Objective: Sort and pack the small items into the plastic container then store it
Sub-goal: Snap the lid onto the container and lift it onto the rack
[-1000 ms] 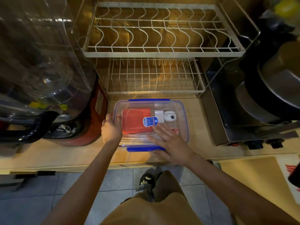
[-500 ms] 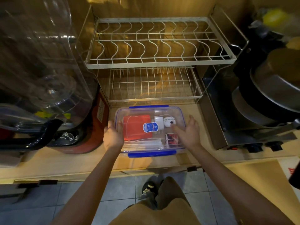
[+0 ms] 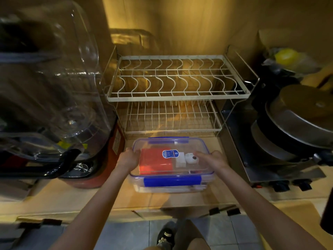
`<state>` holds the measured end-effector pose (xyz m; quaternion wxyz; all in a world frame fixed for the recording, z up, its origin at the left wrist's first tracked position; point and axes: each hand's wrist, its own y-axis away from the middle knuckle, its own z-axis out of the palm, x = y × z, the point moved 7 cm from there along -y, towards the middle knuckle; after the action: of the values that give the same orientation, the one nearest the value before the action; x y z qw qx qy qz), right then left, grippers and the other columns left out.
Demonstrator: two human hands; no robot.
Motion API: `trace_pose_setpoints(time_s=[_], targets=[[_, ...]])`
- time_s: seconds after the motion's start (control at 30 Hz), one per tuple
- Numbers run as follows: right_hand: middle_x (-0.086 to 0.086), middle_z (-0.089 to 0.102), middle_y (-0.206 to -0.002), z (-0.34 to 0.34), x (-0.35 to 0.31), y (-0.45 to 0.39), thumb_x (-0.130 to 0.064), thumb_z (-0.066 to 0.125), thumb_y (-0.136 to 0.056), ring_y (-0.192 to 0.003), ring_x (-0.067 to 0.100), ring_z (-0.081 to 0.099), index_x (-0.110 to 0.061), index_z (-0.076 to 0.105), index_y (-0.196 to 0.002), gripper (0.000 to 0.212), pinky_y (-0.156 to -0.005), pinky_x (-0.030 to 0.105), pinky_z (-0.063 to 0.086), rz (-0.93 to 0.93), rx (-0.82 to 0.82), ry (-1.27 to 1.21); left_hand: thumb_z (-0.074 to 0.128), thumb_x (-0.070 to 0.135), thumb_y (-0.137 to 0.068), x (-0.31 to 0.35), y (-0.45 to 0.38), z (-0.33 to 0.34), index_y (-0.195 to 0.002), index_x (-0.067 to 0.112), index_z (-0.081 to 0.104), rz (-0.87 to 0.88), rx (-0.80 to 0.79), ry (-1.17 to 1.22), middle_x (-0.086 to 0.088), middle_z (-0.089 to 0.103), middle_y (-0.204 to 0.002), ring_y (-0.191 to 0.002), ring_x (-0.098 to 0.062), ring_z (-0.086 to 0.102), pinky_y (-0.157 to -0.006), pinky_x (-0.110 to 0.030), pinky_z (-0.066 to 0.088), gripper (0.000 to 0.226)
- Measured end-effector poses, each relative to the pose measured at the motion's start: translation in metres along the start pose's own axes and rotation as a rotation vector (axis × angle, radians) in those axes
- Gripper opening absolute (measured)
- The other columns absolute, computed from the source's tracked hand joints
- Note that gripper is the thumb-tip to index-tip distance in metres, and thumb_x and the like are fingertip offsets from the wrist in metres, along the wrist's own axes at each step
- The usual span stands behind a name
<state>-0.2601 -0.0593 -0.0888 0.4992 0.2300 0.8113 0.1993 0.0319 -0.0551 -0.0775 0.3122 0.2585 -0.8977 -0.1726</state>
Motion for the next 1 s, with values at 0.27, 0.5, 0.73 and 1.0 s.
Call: trace_pose_setpoints(time_s=[0.27,0.5,0.73,1.0], targets=[[0.011,0.069,-0.099,-0.044,-0.062,0.036,-0.042,0.068,-0.078,-0.088,0.024,0.067,-0.01,0.063,-0.103,0.04,-0.071,0.032,0.054,-0.084,-0.131,0.151,0.03,0.034,-0.098,0.055,0.037,-0.056,-0.123,0.004,0.052,0.156,-0.023,-0.183,-0.019,0.057,-0.128,-0.116,-0.029,0.055,-0.096,-0.037,0.042,0.045],[0.007,0.07,-0.077,-0.102,-0.14,0.089,-0.055,0.068,-0.073,-0.064,0.017,0.068,-0.012,0.063,-0.085,0.046,-0.051,0.026,0.05,-0.203,-0.078,0.35,0.042,0.044,-0.092,0.104,0.074,-0.129,-0.09,0.007,0.061,0.272,0.023,-0.147,-0.01,0.059,-0.089,-0.068,-0.016,0.053,-0.061,-0.028,0.04,0.042],[0.004,0.065,-0.063,-0.149,-0.211,0.136,-0.053,0.068,-0.074,-0.053,0.015,0.061,-0.009,0.058,-0.076,0.045,-0.03,0.011,0.038,-0.327,0.052,0.305,0.042,0.05,-0.09,0.151,0.111,-0.198,-0.079,0.01,0.06,0.356,0.049,-0.068,-0.008,0.063,-0.073,-0.065,-0.018,0.06,-0.054,-0.028,0.039,0.045],[0.0,0.067,-0.056,-0.148,-0.25,0.113,-0.039,0.065,-0.082,-0.056,0.016,0.063,-0.002,0.065,-0.097,0.04,-0.05,0.025,0.045,-0.526,0.149,-0.057,0.043,0.05,-0.089,0.186,0.101,-0.231,-0.107,0.008,0.053,0.386,0.269,0.042,-0.011,0.054,-0.1,-0.084,-0.024,0.055,-0.081,-0.038,0.042,0.047]])
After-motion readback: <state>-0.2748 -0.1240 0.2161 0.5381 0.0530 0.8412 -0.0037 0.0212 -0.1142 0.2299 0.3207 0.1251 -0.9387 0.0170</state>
